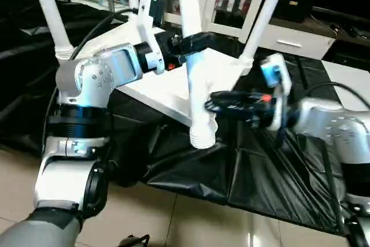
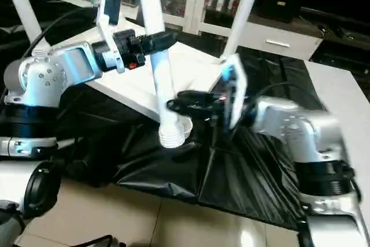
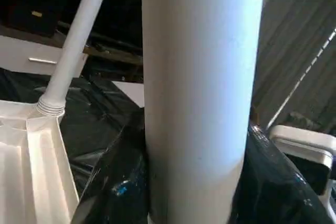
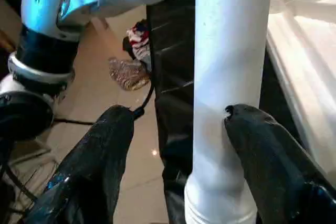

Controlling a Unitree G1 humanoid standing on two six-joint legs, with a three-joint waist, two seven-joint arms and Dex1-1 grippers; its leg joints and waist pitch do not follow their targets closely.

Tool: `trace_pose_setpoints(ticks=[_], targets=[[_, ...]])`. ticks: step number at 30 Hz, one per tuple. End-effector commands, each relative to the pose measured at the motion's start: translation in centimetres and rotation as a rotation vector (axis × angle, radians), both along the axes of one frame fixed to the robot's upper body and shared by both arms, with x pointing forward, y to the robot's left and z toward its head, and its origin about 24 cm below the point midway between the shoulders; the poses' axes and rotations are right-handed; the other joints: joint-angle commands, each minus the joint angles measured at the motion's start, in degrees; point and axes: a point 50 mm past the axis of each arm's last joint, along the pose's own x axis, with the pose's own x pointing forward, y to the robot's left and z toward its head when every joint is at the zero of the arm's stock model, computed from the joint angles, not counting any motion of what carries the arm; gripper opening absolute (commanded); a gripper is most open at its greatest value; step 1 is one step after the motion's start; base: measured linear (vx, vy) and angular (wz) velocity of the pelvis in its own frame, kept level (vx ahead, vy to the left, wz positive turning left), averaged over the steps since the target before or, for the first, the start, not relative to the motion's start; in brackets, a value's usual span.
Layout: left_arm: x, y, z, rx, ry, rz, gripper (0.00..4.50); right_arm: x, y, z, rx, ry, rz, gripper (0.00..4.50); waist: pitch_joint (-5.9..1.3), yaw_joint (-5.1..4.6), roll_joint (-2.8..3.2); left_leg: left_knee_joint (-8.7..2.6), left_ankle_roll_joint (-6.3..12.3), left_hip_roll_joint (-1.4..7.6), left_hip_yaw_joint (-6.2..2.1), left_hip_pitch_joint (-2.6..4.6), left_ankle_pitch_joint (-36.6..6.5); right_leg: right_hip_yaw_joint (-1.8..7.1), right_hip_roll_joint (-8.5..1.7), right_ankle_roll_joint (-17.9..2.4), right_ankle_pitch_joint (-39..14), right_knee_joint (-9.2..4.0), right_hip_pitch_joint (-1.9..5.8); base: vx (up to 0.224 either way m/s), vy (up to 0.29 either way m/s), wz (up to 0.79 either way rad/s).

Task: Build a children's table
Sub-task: Pick table leg

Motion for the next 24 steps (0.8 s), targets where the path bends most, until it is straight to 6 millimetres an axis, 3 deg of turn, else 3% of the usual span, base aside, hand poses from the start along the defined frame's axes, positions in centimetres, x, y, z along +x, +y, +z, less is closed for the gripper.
trace_pose_setpoints(ticks=[1,5,12,24], targets=[[-1.3,-1.5,1.3,-0.058,-0.064,-0.167,1.75,0.2,0.5,-0.6,-0.075,0.012,0.008,3.15,-4.35,0.18,0.83,-4.10,-3.56,1.13,-0.31,1.21,-9.38,2.01,-4.26,-10.50,-8.50,-3.72,3.10,0.000,0.000,0.00],[-2.1,-1.6,1.3,-0.054,-0.092,-0.238,1.75,0.2,0.9,-1.2,-0.123,0.008,0.017,3.15,-4.40,0.50,0.83,-4.01,-4.16,1.27,-0.16,1.41,-9.54,2.06,-4.29,-11.64,-6.65,-3.43,2.91,0.000,0.000,0.00],[-2.2,-1.4,1.6,-0.072,-0.094,-0.267,1.75,0.3,1.0,-1.0,-0.113,0.008,0.034,3.15,-4.36,1.03,0.82,-4.09,-4.03,1.17,-0.24,1.23,-10.37,2.12,-4.33,-9.75,-8.90,-3.69,3.08,0.000,0.000,0.00],[-2.6,-1.6,1.3,-0.046,-0.100,-0.312,1.75,0.3,0.9,-0.6,-0.113,0.002,0.064,3.15,-4.45,1.08,0.89,-4.04,-3.99,1.16,-0.24,1.24,-9.87,2.08,-4.25,-10.33,-7.22,-3.45,3.12,0.000,0.000,0.00]])
